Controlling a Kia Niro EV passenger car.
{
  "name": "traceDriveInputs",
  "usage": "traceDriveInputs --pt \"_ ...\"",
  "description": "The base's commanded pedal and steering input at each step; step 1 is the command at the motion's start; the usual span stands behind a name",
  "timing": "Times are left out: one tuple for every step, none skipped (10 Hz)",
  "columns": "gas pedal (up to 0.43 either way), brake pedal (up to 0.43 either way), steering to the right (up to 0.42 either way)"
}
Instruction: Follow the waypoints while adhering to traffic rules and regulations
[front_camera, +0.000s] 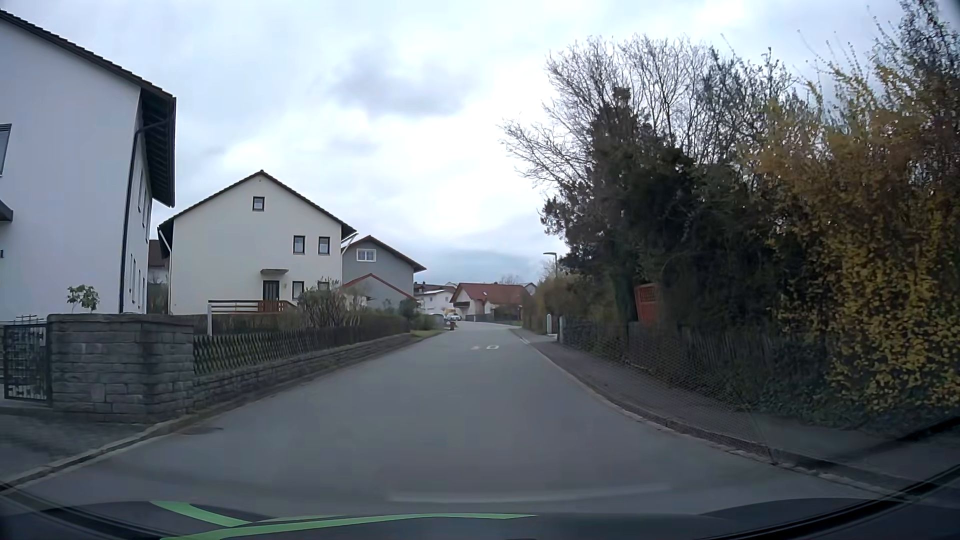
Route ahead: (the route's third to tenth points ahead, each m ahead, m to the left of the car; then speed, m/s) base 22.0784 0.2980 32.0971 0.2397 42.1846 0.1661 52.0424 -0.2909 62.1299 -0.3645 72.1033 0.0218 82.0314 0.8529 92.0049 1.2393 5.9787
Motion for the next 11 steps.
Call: traceDriveInputs --pt "0.228 0.000 0.001" --pt "0.240 0.000 0.001" --pt "0.240 0.000 0.002" --pt "0.240 0.000 0.002" --pt "0.240 0.000 0.002" --pt "0.240 0.000 0.003" --pt "0.240 0.000 0.003" --pt "0.240 0.000 0.003" --pt "0.240 0.000 0.003" --pt "0.240 0.000 0.004" --pt "0.240 0.000 0.004"
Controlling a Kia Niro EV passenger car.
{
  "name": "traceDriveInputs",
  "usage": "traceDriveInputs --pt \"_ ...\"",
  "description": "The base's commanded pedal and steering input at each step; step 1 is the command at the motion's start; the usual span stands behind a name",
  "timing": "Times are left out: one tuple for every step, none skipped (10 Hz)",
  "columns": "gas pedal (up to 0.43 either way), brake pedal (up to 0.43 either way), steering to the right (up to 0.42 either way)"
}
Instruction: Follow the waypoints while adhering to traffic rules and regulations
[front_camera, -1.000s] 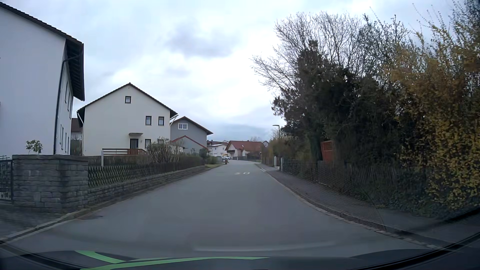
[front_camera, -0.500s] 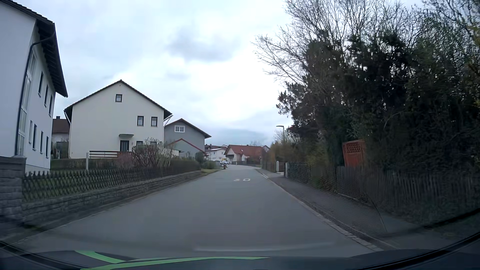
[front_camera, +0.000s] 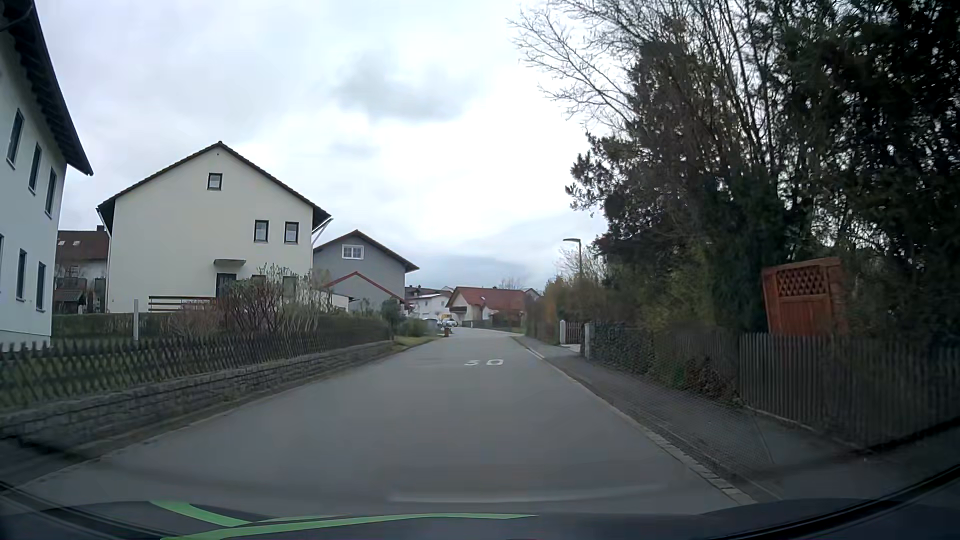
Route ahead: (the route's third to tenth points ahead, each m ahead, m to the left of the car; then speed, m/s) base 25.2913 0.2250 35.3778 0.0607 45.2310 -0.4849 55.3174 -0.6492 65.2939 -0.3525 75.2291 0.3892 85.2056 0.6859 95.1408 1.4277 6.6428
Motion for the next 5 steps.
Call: traceDriveInputs --pt "0.228 0.000 0.005" --pt "0.228 0.000 0.005" --pt "0.220 0.000 0.007" --pt "0.220 0.000 0.007" --pt "0.220 0.000 0.008"
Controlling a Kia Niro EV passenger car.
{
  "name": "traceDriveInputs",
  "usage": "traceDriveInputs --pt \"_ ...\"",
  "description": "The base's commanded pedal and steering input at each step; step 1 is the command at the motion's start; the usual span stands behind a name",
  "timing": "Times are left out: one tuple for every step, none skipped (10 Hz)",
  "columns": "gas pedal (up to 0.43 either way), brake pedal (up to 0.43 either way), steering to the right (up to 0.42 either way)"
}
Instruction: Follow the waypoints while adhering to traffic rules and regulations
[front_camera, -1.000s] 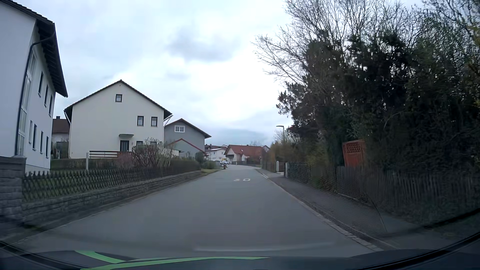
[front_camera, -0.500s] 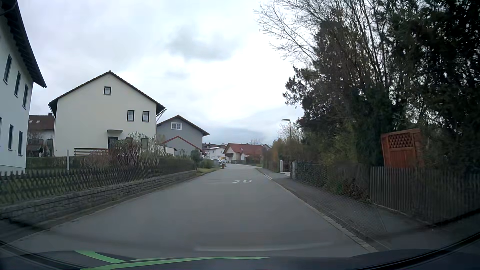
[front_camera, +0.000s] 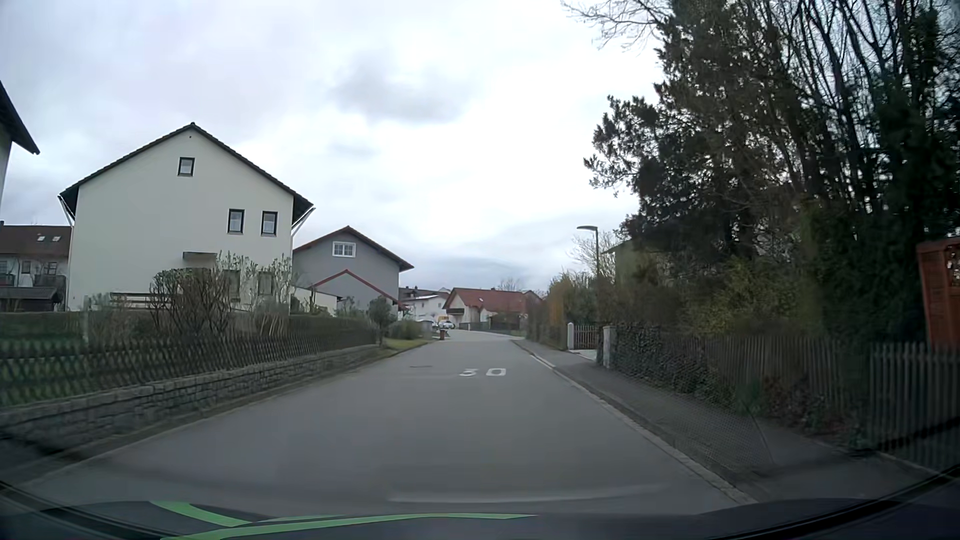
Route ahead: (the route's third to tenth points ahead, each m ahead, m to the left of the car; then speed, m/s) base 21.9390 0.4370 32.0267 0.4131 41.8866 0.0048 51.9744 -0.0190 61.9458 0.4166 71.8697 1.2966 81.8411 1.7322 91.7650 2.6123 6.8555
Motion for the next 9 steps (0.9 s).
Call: traceDriveInputs --pt "0.197 0.000 0.010" --pt "0.177 0.000 0.010" --pt "0.177 0.000 0.010" --pt "0.169 0.000 0.010" --pt "0.169 0.000 0.010" --pt "0.169 0.000 0.010" --pt "0.169 0.000 0.010" --pt "0.169 0.000 0.010" --pt "0.169 0.000 0.009"
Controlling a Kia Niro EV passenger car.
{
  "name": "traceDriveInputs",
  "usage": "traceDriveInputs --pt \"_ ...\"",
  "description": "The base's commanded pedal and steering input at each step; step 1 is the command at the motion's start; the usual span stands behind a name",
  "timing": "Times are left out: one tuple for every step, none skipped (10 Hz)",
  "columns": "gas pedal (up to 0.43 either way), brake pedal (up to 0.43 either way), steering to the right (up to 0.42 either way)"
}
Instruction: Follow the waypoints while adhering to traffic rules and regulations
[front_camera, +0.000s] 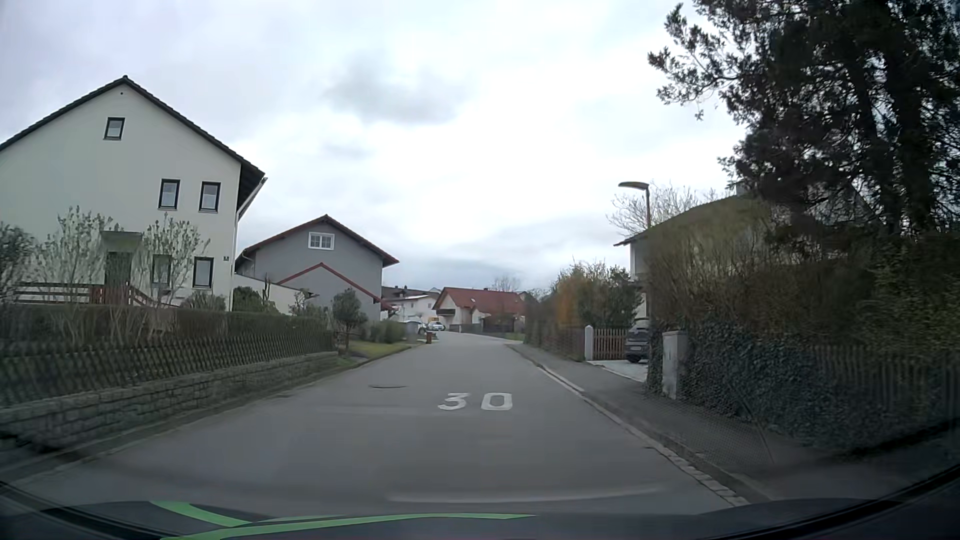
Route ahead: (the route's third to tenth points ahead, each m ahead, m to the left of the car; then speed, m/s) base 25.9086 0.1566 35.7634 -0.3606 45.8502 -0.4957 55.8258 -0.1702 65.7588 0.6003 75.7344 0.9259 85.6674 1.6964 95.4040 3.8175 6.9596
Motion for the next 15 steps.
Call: traceDriveInputs --pt "0.169 0.000 0.008" --pt "0.169 0.000 0.007" --pt "0.169 0.000 0.005" --pt "0.169 0.000 0.004" --pt "0.169 0.000 0.004" --pt "0.169 0.000 0.003" --pt "0.169 0.000 0.002" --pt "0.169 0.000 0.002" --pt "0.169 0.000 0.002" --pt "0.169 0.000 0.002" --pt "0.169 0.000 0.001" --pt "0.169 0.000 0.002" --pt "0.169 0.000 0.001" --pt "0.169 0.000 0.001" --pt "0.169 0.000 0.001"
